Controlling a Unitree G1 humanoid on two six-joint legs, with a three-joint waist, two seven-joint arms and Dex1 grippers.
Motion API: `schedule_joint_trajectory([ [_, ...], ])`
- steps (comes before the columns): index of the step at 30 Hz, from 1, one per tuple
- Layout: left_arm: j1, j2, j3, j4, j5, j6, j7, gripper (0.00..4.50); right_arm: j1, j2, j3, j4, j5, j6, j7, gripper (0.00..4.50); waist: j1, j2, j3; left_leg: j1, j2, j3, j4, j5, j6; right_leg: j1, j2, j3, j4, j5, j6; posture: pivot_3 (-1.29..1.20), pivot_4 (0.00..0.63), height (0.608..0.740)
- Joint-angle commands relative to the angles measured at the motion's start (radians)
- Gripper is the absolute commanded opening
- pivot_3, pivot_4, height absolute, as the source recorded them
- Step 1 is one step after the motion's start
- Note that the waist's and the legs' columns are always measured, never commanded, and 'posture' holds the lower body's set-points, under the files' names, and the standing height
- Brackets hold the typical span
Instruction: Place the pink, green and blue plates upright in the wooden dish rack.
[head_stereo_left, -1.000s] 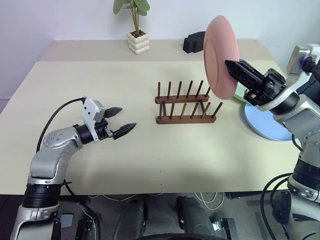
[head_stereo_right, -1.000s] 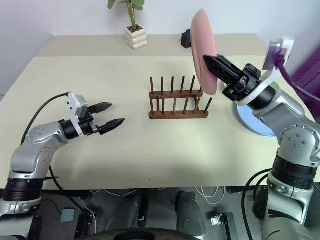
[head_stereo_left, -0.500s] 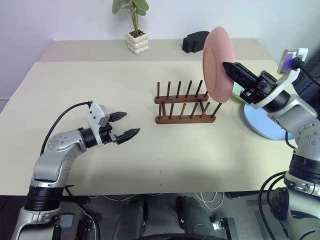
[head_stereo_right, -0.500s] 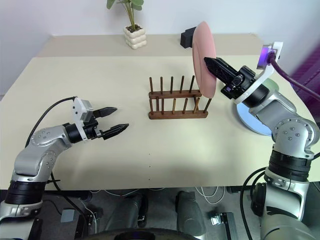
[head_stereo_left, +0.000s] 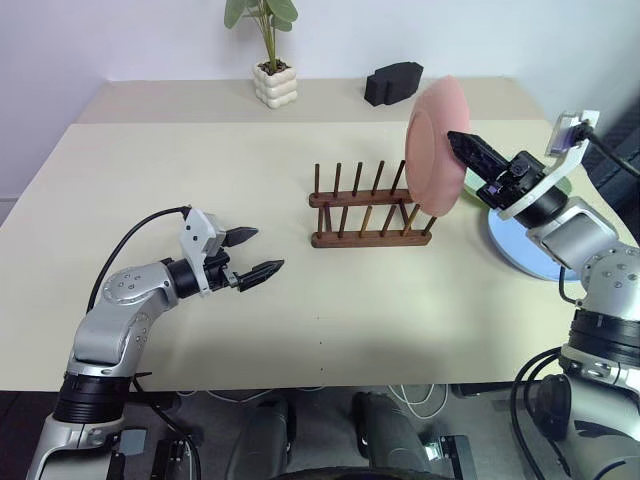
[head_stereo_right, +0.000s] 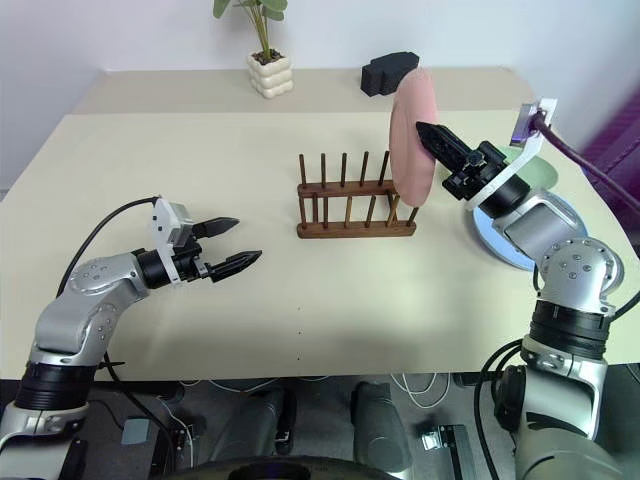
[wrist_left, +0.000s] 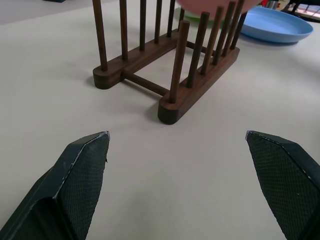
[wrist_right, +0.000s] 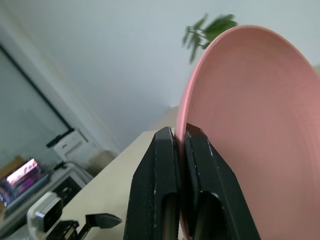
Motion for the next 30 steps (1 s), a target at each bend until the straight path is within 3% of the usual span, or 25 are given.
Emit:
schedule_joint_trajectory([
  [1, -0.011, -0.002, 0.006, -0.018, 0.002, -0.021, 0.002, 4.48, -0.001, 0.003, -0.03, -0.013, 0.015, -0.008, 0.001, 0.0, 0.0, 0.0, 0.0, 0.0, 0.0, 0.0, 0.0, 0.0, 0.0, 0.0, 0.0, 0.0, 0.0, 0.0, 0.0, 0.0, 0.15, 0.74],
  [2, -0.011, -0.002, 0.006, -0.017, 0.003, -0.021, 0.002, 4.48, 0.001, 0.003, -0.03, -0.01, 0.014, -0.007, 0.002, 0.0, 0.0, 0.0, 0.0, 0.0, 0.0, 0.0, 0.0, 0.0, 0.0, 0.0, 0.0, 0.0, 0.0, 0.0, 0.0, 0.0, 0.15, 0.74],
  [5, -0.011, -0.004, 0.007, -0.014, 0.006, -0.022, 0.004, 4.5, 0.007, 0.001, -0.034, 0.006, 0.006, -0.009, 0.005, 1.04, 0.0, 0.0, 0.0, 0.0, 0.0, 0.0, 0.0, 0.0, 0.0, 0.0, 0.0, 0.0, 0.0, 0.0, 0.0, 0.0, 0.15, 0.74],
  [11, -0.005, -0.011, 0.007, -0.014, 0.012, -0.023, 0.008, 4.5, -0.001, -0.009, -0.029, 0.027, -0.076, -0.065, -0.019, 3.98, 0.0, 0.0, 0.0, 0.0, 0.0, 0.0, 0.0, 0.0, 0.0, 0.0, 0.0, 0.0, 0.0, 0.0, 0.0, 0.0, 0.15, 0.74],
  [15, -0.002, -0.014, 0.007, -0.018, 0.012, -0.021, 0.011, 4.5, -0.038, -0.036, -0.065, 0.059, -0.143, -0.151, -0.029, 3.98, 0.0, 0.0, 0.0, 0.0, 0.0, 0.0, 0.0, 0.0, 0.0, 0.0, 0.0, 0.0, 0.0, 0.0, 0.0, 0.0, 0.15, 0.74],
  [23, 0.001, -0.02, -0.001, -0.023, 0.011, -0.023, 0.01, 4.5, -0.077, -0.201, -0.132, 0.188, -0.329, -0.302, -0.027, 3.98, 0.001, 0.001, 0.001, 0.0, 0.0, 0.001, 0.0, 0.0, 0.001, 0.0, 0.0, 0.0, -0.001, 0.001, 0.003, 0.0, 0.15, 0.74],
  [26, -0.006, -0.013, -0.021, -0.046, 0.002, -0.022, -0.02, 4.5, 0.007, -0.349, 0.02, 0.283, -0.611, -0.463, 0.047, 3.98, 0.004, 0.001, 0.001, 0.0, -0.001, 0.002, 0.0, 0.0, 0.001, 0.0, 0.0, 0.0, -0.001, 0.0, 0.0, 0.0, 0.15, 0.74],
  [30, -0.039, -0.02, -0.036, -0.036, 0.004, -0.019, -0.035, 4.5, 0.047, -0.448, 0.208, 0.387, -0.871, -0.648, 0.131, 3.98, -0.008, 0.001, 0.001, 0.001, -0.001, 0.005, 0.0, 0.0, 0.001, 0.0, 0.0, 0.001, -0.002, -0.001, 0.0, 0.0, 0.15, 0.74],
])
